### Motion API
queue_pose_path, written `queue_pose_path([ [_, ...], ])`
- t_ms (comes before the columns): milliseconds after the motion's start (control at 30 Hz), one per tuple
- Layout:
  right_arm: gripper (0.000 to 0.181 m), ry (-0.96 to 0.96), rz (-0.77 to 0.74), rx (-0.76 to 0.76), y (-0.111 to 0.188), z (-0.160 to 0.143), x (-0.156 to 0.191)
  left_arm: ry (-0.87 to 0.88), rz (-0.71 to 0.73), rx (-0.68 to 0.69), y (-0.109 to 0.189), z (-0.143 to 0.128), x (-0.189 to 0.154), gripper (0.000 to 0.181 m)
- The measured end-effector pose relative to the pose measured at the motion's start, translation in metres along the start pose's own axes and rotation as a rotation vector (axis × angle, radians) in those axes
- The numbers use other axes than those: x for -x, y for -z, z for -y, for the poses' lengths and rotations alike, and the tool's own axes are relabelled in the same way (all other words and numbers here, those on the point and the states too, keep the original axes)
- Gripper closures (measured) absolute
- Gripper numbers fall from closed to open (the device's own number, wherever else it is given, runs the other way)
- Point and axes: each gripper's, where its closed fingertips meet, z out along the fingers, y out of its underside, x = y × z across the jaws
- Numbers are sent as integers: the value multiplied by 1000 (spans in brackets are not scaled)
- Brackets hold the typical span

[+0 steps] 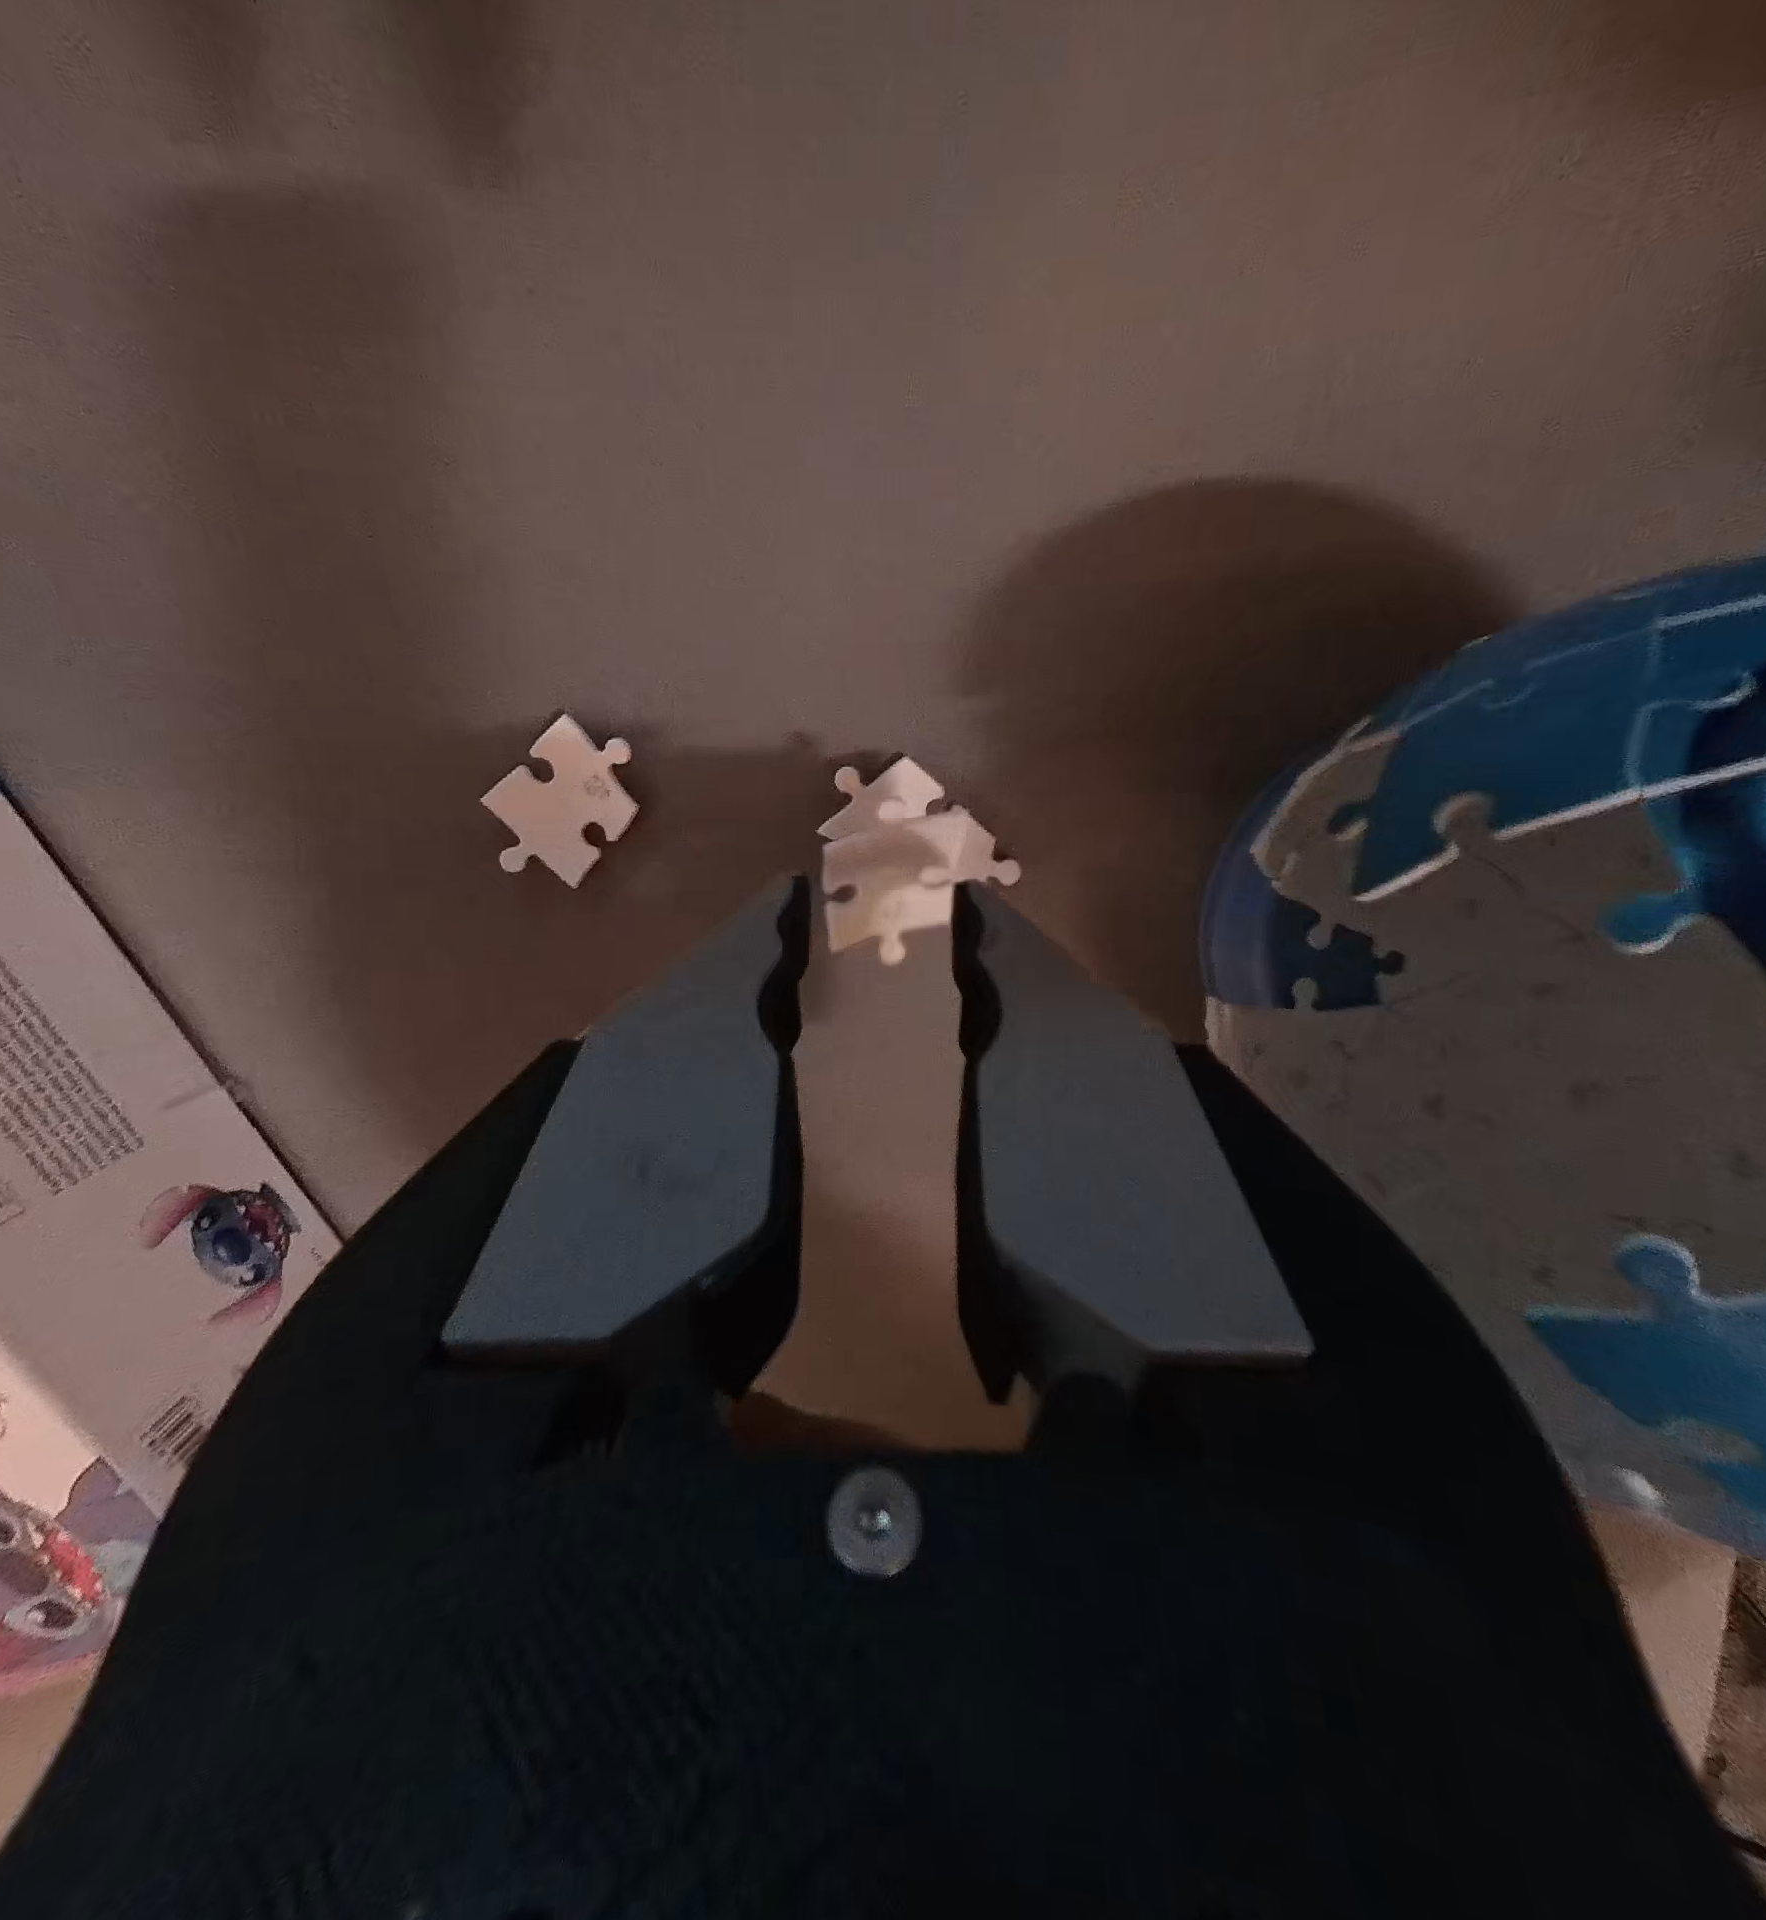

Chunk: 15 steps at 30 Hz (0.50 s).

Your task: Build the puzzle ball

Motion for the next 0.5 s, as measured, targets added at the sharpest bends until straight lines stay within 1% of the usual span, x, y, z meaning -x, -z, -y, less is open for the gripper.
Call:
queue_pose_path([
  [33, 144, 11, -6, 11, 1, -6, -1, 9, 14, 7, 5, -2, 4, 157],
  [67, 142, 18, -10, 14, 2, -12, -1, 17, 25, -15, 14, 0, 7, 158],
  [100, 141, 22, -2, 19, 2, -18, 0, 30, 7, -65, 25, 5, 5, 157],
  [133, 139, 29, 5, 30, 3, -24, 1, 48, -28, -115, 36, 10, 1, 152],
  [167, 139, 44, 1, 41, 4, -31, 0, 67, -14, -128, 46, 11, 3, 148],
  [233, 139, 79, -10, 49, 3, -41, 0, 132, 181, -67, 72, 0, 26, 128],
  [267, 139, 85, -7, 48, 2, -45, 1, 172, 264, -61, 88, -4, 29, 124],
  [300, 139, 90, 8, 48, 0, -47, 3, 218, 321, -92, 103, -5, 24, 124],
  [367, 137, 116, 63, 36, -5, -45, 12, 342, 418, -178, 126, -10, 3, 121],
  [433, 137, 106, 170, 31, -13, -42, 28, 482, 475, -252, 134, -24, -30, 114],
  [500, 139, 42, 339, 57, -20, -42, 54, 663, 474, -360, 134, -37, -67, 110],
])
